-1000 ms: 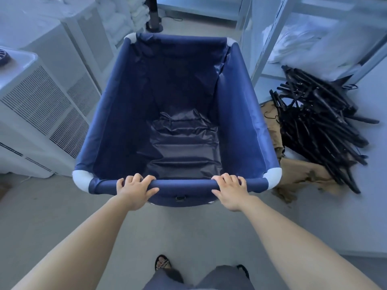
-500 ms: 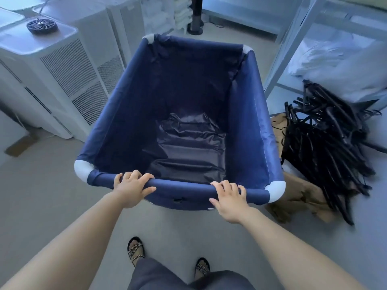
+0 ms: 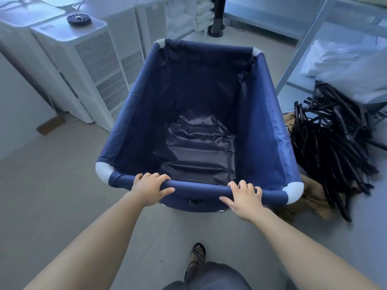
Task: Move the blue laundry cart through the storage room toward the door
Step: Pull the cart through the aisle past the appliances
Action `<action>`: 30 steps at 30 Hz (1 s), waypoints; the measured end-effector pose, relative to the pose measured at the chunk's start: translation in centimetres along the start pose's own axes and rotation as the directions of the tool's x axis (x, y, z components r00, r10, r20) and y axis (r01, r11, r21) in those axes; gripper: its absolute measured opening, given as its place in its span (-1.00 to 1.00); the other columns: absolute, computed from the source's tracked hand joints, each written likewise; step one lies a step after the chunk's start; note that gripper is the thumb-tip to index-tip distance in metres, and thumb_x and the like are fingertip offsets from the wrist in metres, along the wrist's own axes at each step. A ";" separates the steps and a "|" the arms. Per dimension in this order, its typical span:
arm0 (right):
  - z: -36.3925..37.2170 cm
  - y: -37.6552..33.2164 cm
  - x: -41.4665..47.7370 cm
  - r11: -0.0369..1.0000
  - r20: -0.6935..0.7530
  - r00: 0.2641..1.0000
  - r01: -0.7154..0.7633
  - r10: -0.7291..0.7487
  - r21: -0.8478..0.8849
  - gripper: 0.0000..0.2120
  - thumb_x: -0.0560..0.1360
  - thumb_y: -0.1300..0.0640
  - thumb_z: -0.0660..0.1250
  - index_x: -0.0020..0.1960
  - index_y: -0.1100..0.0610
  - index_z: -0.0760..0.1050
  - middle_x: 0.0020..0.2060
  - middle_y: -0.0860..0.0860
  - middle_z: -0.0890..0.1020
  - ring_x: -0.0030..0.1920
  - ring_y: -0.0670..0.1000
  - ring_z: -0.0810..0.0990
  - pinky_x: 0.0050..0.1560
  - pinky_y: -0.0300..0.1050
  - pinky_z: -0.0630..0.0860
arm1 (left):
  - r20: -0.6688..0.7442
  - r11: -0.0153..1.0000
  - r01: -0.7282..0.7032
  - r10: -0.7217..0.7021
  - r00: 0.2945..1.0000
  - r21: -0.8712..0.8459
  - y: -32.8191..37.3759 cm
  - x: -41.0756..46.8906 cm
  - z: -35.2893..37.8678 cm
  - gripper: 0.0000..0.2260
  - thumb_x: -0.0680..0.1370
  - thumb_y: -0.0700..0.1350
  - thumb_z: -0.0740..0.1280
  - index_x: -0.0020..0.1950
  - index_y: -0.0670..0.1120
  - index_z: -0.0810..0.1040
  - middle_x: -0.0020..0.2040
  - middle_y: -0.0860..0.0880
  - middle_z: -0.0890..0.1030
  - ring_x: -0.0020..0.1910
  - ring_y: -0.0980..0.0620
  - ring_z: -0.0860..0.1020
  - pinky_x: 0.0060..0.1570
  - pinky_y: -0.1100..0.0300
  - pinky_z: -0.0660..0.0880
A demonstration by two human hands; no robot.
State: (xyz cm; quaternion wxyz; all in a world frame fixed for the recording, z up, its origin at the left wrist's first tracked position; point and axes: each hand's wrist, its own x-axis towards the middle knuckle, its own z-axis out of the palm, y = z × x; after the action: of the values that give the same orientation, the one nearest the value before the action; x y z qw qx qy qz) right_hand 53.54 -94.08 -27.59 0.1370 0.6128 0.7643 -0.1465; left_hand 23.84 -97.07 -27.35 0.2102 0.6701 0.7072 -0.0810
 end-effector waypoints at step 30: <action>7.5 3.7 -16.9 0.979 -0.004 0.988 0.152 -0.152 0.138 -0.64 0.56 -0.21 0.09 0.28 -0.08 0.29 0.17 -0.06 0.38 0.21 0.06 0.30 0.38 0.18 0.01 | 0.010 0.997 0.080 -0.080 0.997 -0.016 4.9 -18.2 8.7 -0.64 0.56 0.26 0.08 0.33 0.21 0.31 0.19 0.07 0.47 0.25 -0.01 0.39 0.34 0.02 0.14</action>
State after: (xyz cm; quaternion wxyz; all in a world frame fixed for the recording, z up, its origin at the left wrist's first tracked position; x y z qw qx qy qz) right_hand 60.92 -111.44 -28.16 0.0851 0.5602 0.7966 -0.2109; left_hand 30.49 -116.69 -26.97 0.2159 0.6390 0.7332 -0.0867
